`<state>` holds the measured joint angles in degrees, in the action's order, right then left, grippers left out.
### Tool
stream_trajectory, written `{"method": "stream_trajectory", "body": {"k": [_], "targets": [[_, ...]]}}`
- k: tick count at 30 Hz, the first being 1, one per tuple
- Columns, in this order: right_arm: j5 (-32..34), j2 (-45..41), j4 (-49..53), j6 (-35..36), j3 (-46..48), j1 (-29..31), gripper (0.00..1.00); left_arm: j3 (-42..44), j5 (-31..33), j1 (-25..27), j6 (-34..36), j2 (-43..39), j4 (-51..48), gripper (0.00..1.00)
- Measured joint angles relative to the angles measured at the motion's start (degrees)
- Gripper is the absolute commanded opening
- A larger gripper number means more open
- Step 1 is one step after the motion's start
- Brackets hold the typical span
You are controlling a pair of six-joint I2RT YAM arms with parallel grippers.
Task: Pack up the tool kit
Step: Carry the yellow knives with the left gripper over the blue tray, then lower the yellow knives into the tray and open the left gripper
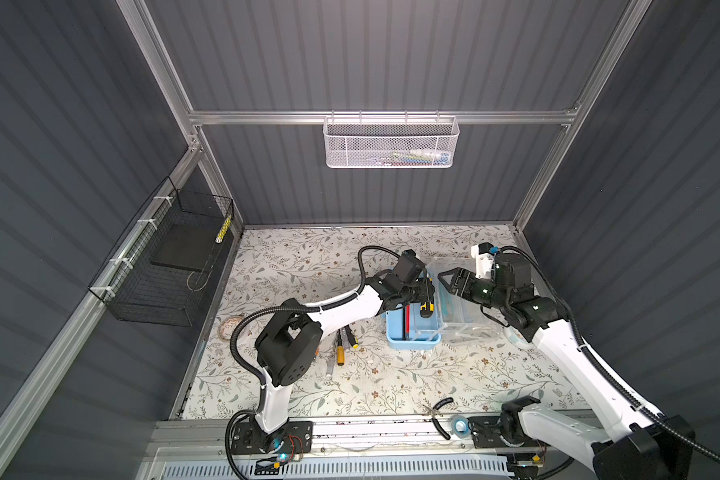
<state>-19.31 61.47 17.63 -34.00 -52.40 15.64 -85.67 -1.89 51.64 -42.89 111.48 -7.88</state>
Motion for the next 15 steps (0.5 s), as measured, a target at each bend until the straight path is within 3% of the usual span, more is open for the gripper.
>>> {"method": "stream_trajectory", "body": {"k": [9, 15], "targets": [[-3.76, 0.90, -0.02, 1.14, -2.80, 0.79, 0.67, 3.41, 10.49, 0.07, 8.13, -8.00, -4.96, 0.59], [-1.90, 1.07, 0.59, 2.62, -5.49, 6.62, 0.67, 6.47, 17.35, -3.02, 13.29, -13.88, -12.20, 0.58]]}}
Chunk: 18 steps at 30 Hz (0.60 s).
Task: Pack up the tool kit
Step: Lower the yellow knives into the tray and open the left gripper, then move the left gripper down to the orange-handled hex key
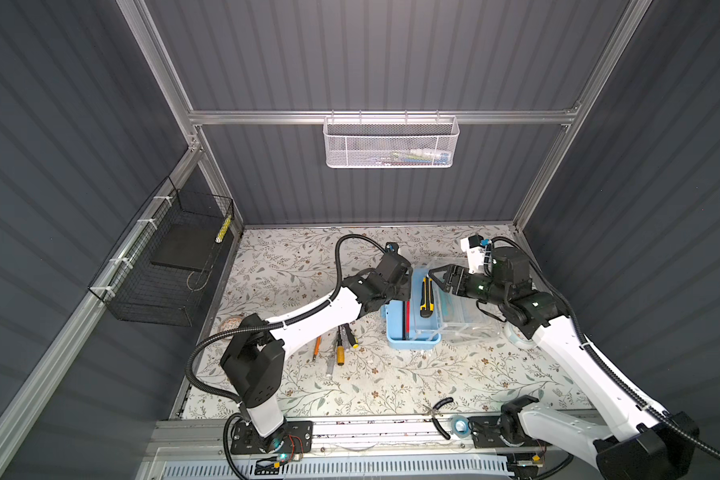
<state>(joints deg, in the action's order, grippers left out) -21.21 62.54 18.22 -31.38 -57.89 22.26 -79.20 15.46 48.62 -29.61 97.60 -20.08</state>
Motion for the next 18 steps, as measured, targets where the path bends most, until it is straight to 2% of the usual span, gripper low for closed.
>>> {"method": "stream_trajectory", "body": {"k": [5, 9, 14, 18], "targets": [[5.14, 3.04, 0.26, 0.87, -2.93, 8.26, 0.66, 6.80, 0.22, -8.87, 0.98, -4.13, -3.91, 0.55], [7.67, 6.80, 0.13, 0.57, -3.08, 12.83, 0.66, 11.93, 0.42, -16.06, 1.60, -7.15, -7.17, 0.48], [9.27, 11.54, -0.17, -0.44, -3.34, 16.20, 0.66, 17.79, -0.46, -21.42, 2.29, -10.45, -8.39, 0.46], [9.07, 15.02, -1.22, -2.05, -3.74, 18.43, 0.65, 21.64, -1.49, -23.63, 2.43, -10.73, -8.15, 0.43]]}}
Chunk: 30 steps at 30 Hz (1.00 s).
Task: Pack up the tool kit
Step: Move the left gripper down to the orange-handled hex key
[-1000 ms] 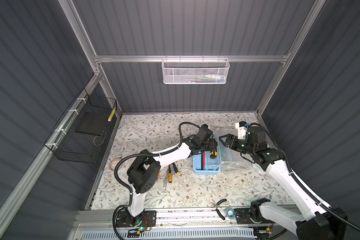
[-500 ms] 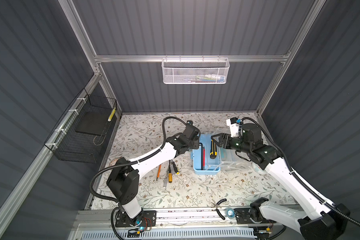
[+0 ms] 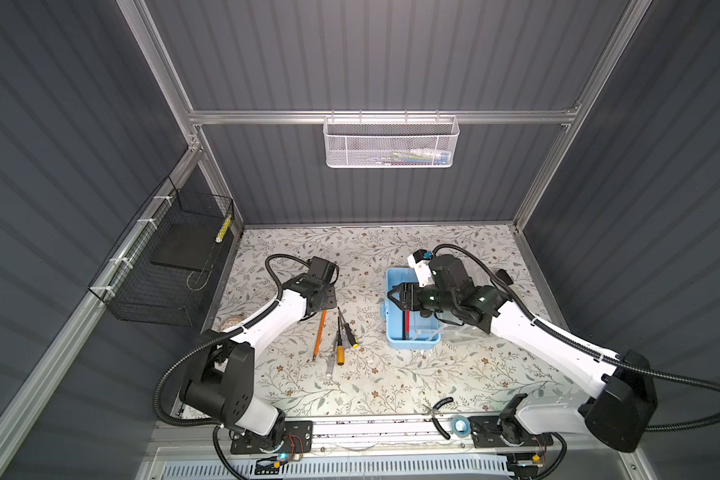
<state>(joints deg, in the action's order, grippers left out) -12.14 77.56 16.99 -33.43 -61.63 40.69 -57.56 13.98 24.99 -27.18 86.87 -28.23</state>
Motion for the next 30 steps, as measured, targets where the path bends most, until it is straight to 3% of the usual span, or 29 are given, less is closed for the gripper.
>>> {"method": "stream_trajectory", "body": {"k": [8, 30], "targets": [[-1.40, 5.31, -1.64, -2.10, -0.33, 1.79, 0.65, 6.16, -1.84, -0.61, -0.83, 0.07, 2.36, 0.36], [-2.82, 8.33, -3.65, -3.72, -0.33, 1.79, 0.65, 7.50, -2.16, -0.79, -1.97, 4.94, 5.84, 0.25]]}}
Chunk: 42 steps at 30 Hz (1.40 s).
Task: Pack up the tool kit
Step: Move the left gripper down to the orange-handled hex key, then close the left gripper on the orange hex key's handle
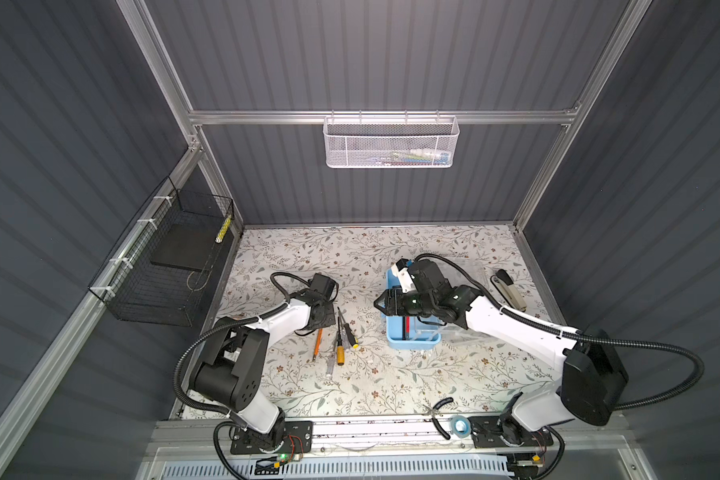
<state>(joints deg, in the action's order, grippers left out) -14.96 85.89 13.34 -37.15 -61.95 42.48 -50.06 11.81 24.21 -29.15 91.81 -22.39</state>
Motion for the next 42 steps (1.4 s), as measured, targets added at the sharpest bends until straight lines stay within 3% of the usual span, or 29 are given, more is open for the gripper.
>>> {"method": "stream_trajectory", "body": {"k": [16, 23, 31, 36, 42], "targets": [[-0.31, 0.85, -0.07, -0.13, 0.00, 0.00, 0.66, 0.09, 0.24, -0.04, -0.66, 2.29, 1.92, 0.14], [-0.52, 1.03, -0.04, -0.13, 0.00, 0.00, 0.66, -0.26, 0.98, -0.02, -1.01, 2.60, 1.99, 0.00], [-0.70, 1.86, -0.04, -0.13, -0.04, 0.00, 0.66, -2.69, 3.61, -0.04, -0.35, 2.91, -1.86, 0.00], [-0.42, 1.55, -0.22, -0.42, 0.00, -0.46, 0.66, -6.95, -1.64, -0.04, -1.60, -0.98, -2.99, 0.00], [1.11, -3.30, -3.08, -2.32, 3.76, -2.40, 0.67, -10.19, -12.04, 2.10, -9.07, -5.44, 4.63, 0.00]]}}
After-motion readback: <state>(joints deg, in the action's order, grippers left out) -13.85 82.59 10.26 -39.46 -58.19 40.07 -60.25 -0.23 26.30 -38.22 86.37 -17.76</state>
